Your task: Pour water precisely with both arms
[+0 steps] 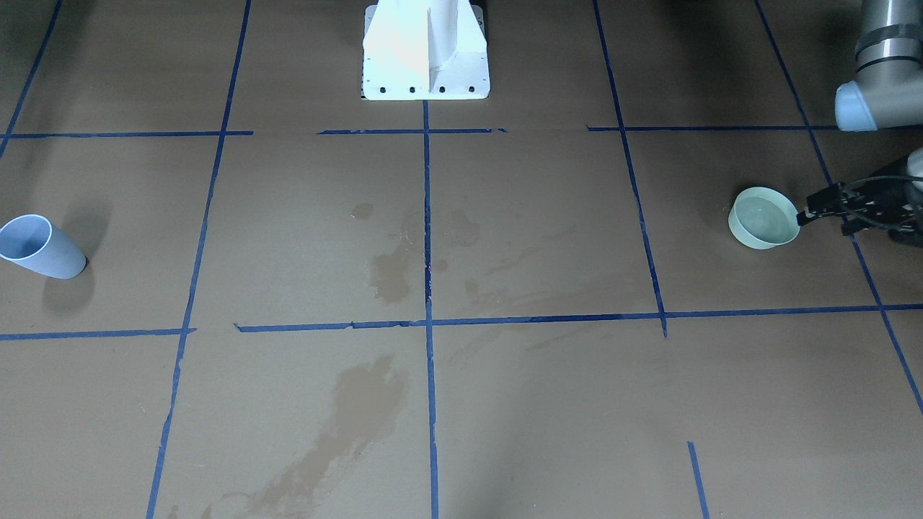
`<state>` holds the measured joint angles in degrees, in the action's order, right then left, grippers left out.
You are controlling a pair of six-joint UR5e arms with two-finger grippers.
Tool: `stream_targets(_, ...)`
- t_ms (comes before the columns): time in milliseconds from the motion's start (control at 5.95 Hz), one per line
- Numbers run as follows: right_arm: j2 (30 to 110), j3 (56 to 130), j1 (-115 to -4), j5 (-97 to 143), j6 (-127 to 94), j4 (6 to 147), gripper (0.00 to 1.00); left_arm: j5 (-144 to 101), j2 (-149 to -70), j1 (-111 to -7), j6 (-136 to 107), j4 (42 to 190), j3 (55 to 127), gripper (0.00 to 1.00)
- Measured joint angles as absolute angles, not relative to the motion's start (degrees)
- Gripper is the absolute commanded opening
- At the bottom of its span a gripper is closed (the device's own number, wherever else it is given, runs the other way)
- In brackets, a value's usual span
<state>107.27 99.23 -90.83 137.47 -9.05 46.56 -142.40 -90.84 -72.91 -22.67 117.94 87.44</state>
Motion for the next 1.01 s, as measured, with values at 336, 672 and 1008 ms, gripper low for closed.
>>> stream_targets(336,107.17,99.28,-88.85,137.46,-9.03,51.71,1.00,-137.93,-89.96,-80.88,-22.12,117.74,94.69,1.00)
stream_targets(672,107.14,99.17,-87.93,137.50,-5.49,57.28,1.00,-134.42,-88.62,-85.82,-10.75,112.61,95.48,1.00)
stream_targets(1008,107.08,99.53,-88.43,137.49,0.01,63.70,1.00,-134.36,-88.52,-91.59,6.78,94.67,95.61,1.00)
